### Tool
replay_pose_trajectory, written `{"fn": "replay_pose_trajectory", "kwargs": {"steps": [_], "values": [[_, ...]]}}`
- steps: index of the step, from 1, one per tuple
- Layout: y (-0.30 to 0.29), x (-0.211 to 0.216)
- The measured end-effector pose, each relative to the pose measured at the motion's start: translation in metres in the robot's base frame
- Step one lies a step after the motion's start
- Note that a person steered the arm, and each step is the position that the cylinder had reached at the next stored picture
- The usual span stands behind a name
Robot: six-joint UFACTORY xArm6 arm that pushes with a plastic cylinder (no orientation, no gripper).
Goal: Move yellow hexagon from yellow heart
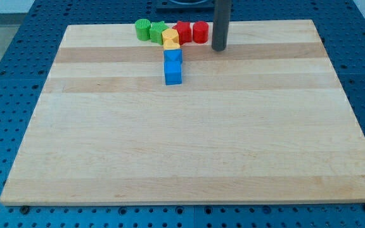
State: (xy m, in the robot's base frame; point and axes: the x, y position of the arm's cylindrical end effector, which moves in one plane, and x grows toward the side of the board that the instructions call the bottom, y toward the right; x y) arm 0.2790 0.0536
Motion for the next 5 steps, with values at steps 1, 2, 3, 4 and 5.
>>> {"fn": "replay_pose_trajectory", "kwargs": {"steps": [1,2,3,4,5], "values": [[-0.021,0.000],[-0.038,-0.001],[-0.042,-0.005],[-0.051,-0.016],[-0.059,-0.020]]}}
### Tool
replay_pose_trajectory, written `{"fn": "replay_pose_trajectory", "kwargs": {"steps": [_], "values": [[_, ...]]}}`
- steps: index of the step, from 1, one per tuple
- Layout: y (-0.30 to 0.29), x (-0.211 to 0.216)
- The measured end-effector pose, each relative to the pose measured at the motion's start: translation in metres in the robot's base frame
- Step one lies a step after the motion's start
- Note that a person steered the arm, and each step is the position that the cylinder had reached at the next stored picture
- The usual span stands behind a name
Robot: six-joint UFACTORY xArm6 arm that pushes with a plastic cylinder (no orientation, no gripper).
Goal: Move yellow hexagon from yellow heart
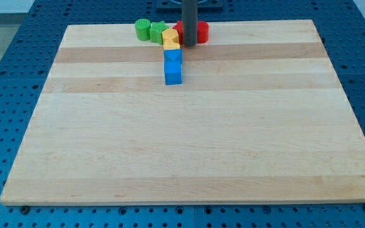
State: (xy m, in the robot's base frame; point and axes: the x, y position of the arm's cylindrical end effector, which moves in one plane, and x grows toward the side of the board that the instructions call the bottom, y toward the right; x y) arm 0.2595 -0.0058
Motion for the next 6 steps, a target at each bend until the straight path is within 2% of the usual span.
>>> {"fn": "replay_pose_trajectory", "kwargs": {"steps": [4,6], "values": [[-0.062,0.009],[-0.146,0.057]]}}
